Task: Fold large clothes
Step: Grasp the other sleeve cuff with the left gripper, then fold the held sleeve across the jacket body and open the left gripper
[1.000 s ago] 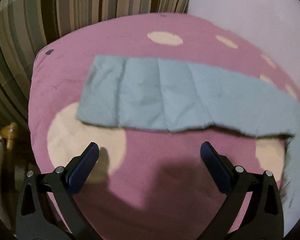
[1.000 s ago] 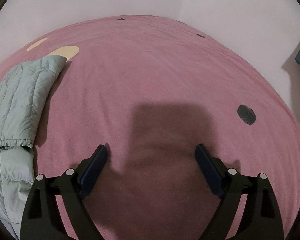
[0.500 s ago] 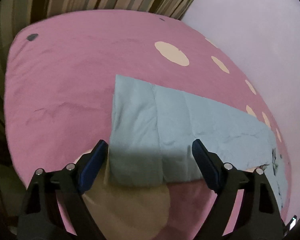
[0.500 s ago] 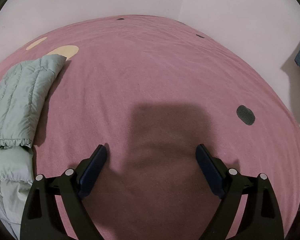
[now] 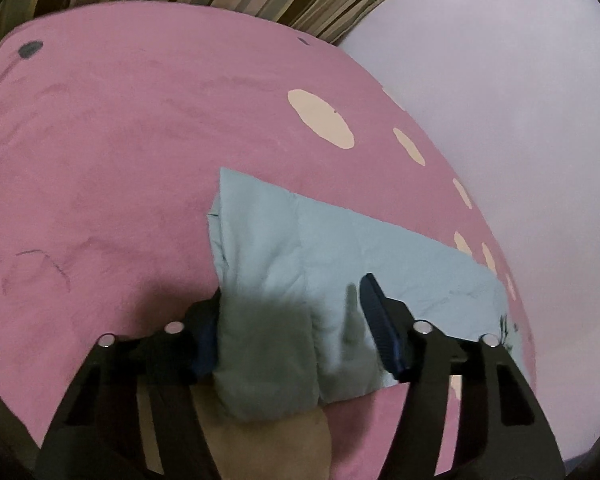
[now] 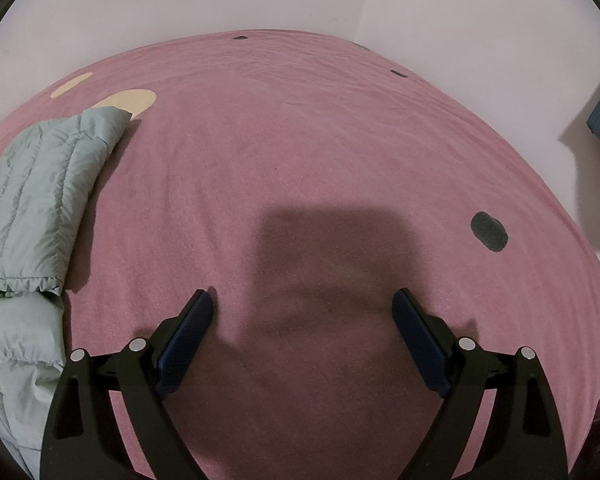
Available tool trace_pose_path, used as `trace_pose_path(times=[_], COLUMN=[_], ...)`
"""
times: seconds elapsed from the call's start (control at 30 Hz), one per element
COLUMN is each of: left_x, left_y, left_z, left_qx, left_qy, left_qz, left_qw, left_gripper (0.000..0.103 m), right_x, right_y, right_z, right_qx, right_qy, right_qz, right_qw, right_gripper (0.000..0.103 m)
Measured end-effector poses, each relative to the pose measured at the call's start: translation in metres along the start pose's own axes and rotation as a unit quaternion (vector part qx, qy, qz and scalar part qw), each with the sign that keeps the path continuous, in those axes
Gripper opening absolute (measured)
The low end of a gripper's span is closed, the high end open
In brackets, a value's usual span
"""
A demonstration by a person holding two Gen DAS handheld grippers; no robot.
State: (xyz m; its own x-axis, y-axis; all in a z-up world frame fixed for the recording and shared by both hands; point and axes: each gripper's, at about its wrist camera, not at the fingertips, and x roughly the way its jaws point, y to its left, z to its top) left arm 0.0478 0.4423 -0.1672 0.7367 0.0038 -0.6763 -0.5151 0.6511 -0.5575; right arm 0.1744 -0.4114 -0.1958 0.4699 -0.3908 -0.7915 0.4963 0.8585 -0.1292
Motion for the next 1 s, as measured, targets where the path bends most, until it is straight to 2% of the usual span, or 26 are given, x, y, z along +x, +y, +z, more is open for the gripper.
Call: trace_pose_path(times=[0.17, 0.3, 0.43, 0.53, 0.6, 0.63, 0.67, 0.87, 1.0], left_x=[0.004, 0.001, -0.002, 0.003, 0.008, 0.010, 0.013, 0.006, -0.004], left_y=[-0.003, 0.006, 0.017, 0.015, 0.011, 0.010, 0.007, -0.031, -0.091], left_z=[0.004, 0.006, 0.003, 0.006, 0.009, 0.008, 0.008, 0.007, 0.011], left_qx=[0.009, 0.006, -0.025, -0.035, -0.040, -0.042, -0.045, -0.015, 0.035], left_qy=[0.004, 0.003, 0.014, 0.013, 0.013, 0.016, 0.020, -0.001, -0.015], left_qz=[0.006, 0.004, -0.032, -0.041, -0.047, -0.052, -0.058, -0.052, -0.076], left_qw=[0.9999, 1.0000, 0.9991, 0.9984, 0.9980, 0.9976, 0.9971, 0.9986, 0.9964], left_gripper=[0.042, 0.041, 0.042, 0.041, 0.035, 0.024, 0.018, 0.011, 0.010], right_x=[0.000, 0.000, 0.000, -0.001, -0.002, -0.002, -0.002, -0.001, -0.001], right_y=[0.000, 0.000, 0.000, 0.001, 0.001, 0.001, 0.001, 0.001, -0.001], right_z=[0.000, 0.000, 0.000, 0.000, 0.000, 0.000, -0.001, -0.001, -0.001], right_qx=[-0.001, 0.000, -0.001, -0.002, -0.002, -0.002, -0.001, -0.001, 0.002], right_qy=[0.000, 0.000, -0.001, -0.001, -0.002, -0.002, -0.002, -0.002, -0.002], right_qz=[-0.003, -0.002, -0.003, -0.006, -0.008, -0.008, -0.008, -0.007, -0.004], right_qw=[1.000, 1.000, 1.000, 1.000, 1.000, 1.000, 1.000, 1.000, 1.000], right_gripper=[0.091, 0.091, 0.091, 0.091, 0.091, 0.091, 0.091, 0.091, 0.091])
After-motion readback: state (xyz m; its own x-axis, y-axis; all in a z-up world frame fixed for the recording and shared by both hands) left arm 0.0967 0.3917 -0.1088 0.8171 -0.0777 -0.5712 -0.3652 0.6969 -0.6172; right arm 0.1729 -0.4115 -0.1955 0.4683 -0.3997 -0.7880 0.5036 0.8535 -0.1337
